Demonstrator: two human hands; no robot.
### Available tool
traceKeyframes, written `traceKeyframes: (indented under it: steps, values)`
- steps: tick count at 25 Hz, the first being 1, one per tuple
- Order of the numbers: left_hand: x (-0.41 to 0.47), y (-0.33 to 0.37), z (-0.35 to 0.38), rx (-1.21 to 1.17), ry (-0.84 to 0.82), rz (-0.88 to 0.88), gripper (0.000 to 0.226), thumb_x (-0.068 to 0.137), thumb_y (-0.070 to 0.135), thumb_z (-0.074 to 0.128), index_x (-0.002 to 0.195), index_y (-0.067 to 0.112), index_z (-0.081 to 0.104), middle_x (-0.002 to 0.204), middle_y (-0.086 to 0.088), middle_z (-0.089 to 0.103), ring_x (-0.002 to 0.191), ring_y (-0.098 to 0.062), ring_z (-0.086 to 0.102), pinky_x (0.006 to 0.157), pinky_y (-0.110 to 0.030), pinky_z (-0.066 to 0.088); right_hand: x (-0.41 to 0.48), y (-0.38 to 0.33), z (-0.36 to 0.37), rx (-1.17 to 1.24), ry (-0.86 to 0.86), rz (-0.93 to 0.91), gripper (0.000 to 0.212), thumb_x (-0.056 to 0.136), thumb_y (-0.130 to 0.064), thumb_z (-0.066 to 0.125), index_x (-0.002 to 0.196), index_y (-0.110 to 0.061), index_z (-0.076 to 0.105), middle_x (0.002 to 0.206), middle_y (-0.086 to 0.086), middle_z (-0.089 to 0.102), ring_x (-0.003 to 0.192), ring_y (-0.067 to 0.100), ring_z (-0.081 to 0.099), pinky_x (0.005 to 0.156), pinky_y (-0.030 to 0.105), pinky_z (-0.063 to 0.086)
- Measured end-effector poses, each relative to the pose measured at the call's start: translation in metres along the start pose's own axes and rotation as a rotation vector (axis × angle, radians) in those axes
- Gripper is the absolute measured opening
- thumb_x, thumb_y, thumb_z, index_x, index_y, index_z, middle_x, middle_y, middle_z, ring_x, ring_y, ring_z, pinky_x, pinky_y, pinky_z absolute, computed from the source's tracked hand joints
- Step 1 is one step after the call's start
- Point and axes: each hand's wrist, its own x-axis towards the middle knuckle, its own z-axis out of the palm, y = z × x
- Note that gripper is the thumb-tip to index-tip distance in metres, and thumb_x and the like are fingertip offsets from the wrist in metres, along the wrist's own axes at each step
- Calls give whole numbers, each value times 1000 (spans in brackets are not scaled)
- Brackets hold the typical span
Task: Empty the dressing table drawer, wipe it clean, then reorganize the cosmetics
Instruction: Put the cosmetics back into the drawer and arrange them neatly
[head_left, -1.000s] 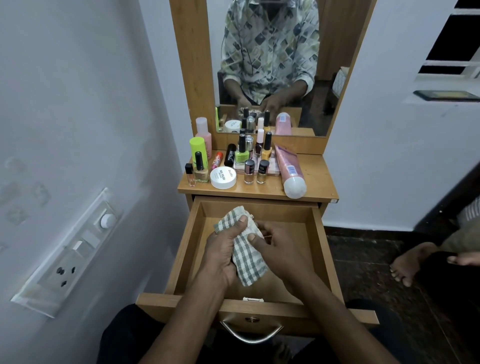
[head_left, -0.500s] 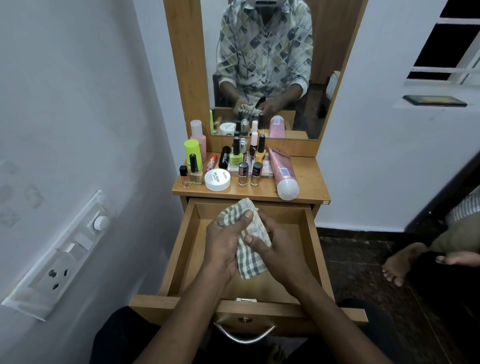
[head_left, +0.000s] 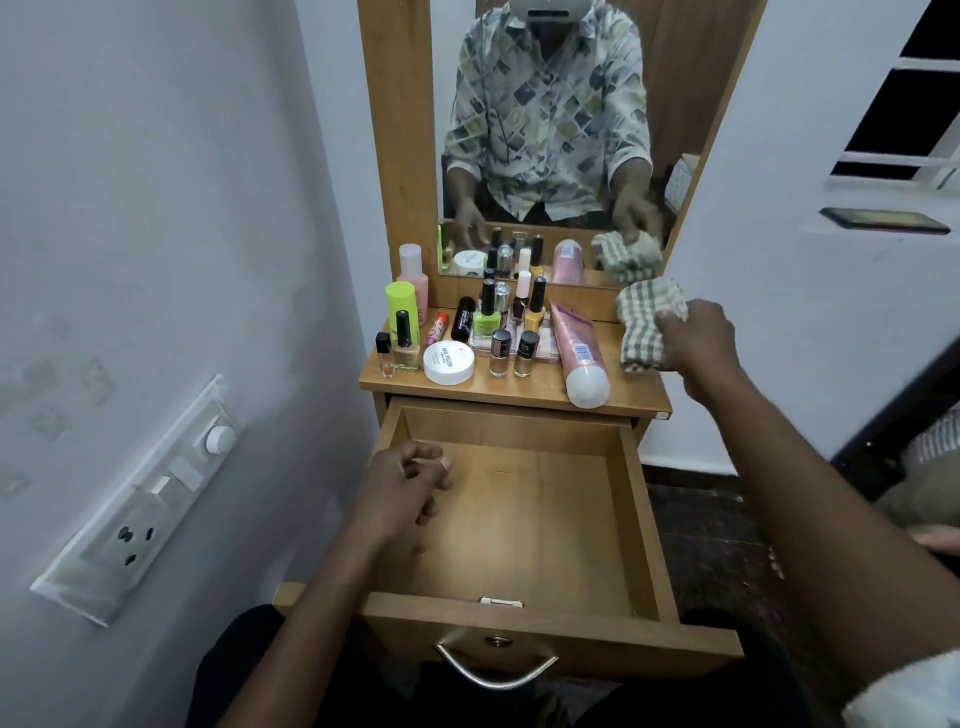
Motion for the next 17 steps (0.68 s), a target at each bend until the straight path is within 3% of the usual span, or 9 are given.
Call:
traceKeyframes:
  steps: [5,8,11,14,17]
  values:
    - [6,-17,1,66,-23,-39,22,95,27,63,115,17,63,85,-2,74,54,-17,58,50,-28,48,-8,8,35,-402,-27,-31,32,98,-20,52,121,2,53,122,23,58,109,39,57,74,33,40]
    - [7,-19,4,91,-39,-47,25,95,27,63,118,16,62,85,-3,74,53,-16,58,52,-30,49,-11,10,44,-532,21,-44,26,96,-16,52,116,0,57,122,21,52,92,33,57,70,33,41]
    - [5,-19,6,124,-40,-43,26,94,28,64,118,17,61,85,-2,74,54,-15,58,53,-31,50,-6,9,52,-497,68,-43,24,97,-19,56,115,-2,57,121,20,50,80,25,50,67,33,43]
    - [5,-18,6,133,-26,-43,28,94,27,64,120,17,60,85,-2,73,54,-15,58,53,-31,51,-3,5,57,-582,97,-32,30,96,-26,55,118,-5,57,123,19,57,106,32,54,84,41,46]
    - [5,-19,6,149,-22,-40,29,95,28,63,122,17,59,86,-1,74,55,-14,59,54,-32,52,-17,-2,47,-629,223,-180,43,100,-38,44,124,-5,56,129,18,53,120,34,47,94,47,41]
